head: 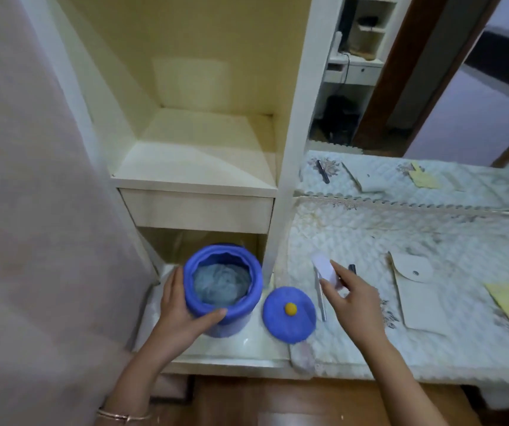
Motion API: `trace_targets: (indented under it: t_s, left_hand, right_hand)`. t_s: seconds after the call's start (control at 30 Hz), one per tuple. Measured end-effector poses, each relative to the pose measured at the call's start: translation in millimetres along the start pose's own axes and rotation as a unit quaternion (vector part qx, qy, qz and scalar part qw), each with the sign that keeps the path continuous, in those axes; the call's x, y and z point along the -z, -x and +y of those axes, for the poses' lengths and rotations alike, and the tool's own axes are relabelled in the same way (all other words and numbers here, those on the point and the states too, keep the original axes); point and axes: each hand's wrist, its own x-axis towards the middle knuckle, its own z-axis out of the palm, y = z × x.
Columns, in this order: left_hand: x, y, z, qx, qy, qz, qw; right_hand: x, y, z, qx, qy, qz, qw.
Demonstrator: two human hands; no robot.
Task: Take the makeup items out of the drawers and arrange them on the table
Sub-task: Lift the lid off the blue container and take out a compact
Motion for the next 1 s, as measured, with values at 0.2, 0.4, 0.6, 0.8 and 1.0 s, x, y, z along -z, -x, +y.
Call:
trace_targets:
  t_s: [0.2,0.4,0.6,0.8,1.0]
  left_hand:
    - [-7.7,3.5,5.5,0.012,0.009,0.018,1.000]
    - [-6.4,2.4,0.8,0.024,-0.010,0.021,0.999]
    - [-7.3,4.2,1.3,0.027,0.005,0.020,0.999]
    - [-6.3,4.4,1.9,0.024,0.012,0.016,1.000]
    - [-5.9,2.6,-2.5,0.003,0.026,0.030,0.999]
  right_hand:
    - [-14.5,0.4,76.8,-0.029,0.130,-0.053,0.990]
    - [-32.3,-7.7,90.3,-0.029,0.223,-0.140,0.964]
    - [-51.8,-4.0,56.7,0.007,0.127,-0.116,0.985]
    - [-77.1,7.2,51.1,0.032,0.128,-0.166,0.977]
    - [-51.8,11.7,16.3,0.104,0.083,-0.051,0.990]
